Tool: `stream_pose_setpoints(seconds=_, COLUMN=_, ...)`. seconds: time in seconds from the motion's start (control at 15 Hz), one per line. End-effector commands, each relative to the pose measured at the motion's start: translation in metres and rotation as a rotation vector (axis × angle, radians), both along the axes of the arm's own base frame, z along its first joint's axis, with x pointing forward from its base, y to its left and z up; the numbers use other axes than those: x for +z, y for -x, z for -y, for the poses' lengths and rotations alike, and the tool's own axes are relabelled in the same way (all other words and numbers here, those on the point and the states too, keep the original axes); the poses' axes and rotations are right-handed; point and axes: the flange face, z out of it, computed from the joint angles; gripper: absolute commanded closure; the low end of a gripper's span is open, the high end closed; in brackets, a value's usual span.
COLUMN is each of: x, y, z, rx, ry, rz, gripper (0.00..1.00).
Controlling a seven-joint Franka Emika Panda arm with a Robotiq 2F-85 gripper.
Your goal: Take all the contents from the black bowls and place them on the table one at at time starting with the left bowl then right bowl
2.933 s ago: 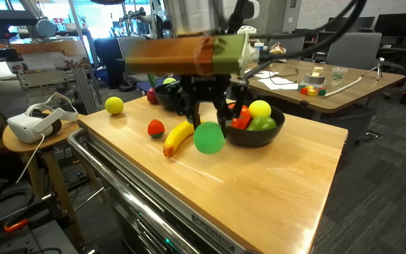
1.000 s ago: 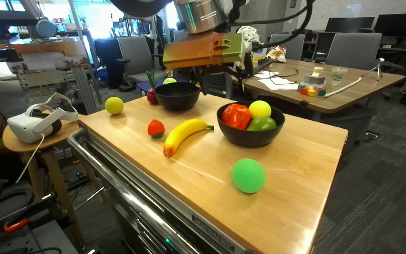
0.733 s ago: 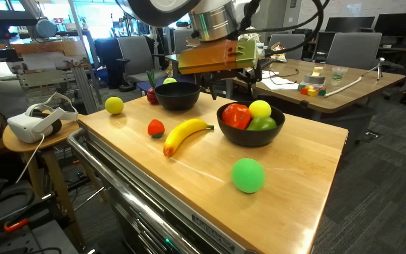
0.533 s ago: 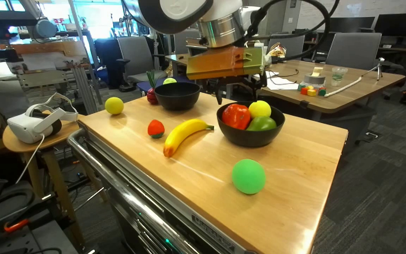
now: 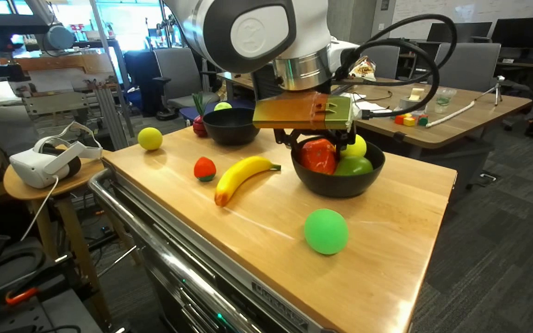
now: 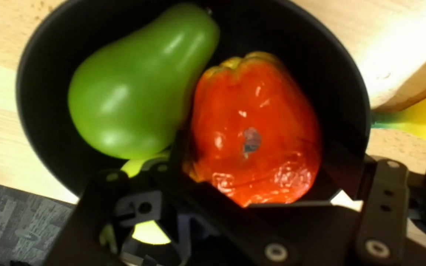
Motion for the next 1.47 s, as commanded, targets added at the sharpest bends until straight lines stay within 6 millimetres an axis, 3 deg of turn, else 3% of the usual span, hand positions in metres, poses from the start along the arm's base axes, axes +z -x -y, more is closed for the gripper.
stream_pose_setpoints(seconds=0.0, x=-0.009, y=0.002, z=0.007, rx=-0.046, ry=-0.019, rz=-0.02, gripper=0.16)
stream_pose_setpoints(seconds=0.27, x=0.002, y=0.003, z=0.001, rx=-0.041, ry=-0.025, rz=0.001, gripper=0.22)
stream_pose_setpoints(seconds=0.4, x=0.014, y=0.003, z=-0.007, rx=-0.007, ry=-0.007, rz=0.019, gripper=0.42)
stream_pose_setpoints(seconds=0.6, x=0.034, y=0.005, z=-0.028, rx=0.082, ry=0.029, rz=0.028, gripper=0.47)
stream_pose_setpoints(seconds=0.87, x=0.075, y=0.016, z=-0.074, rx=0.269, ry=0.099, rz=0.007, gripper=0.47)
stream_pose_setpoints(seconds=1.13, x=0.116, y=0.042, z=-0.13, rx=0.46, ry=0.182, rz=-0.001, gripper=0.47)
stream_pose_setpoints(seconds=1.4, x=0.116, y=0.079, z=-0.183, rx=0.545, ry=0.116, rz=-0.007, gripper=0.47)
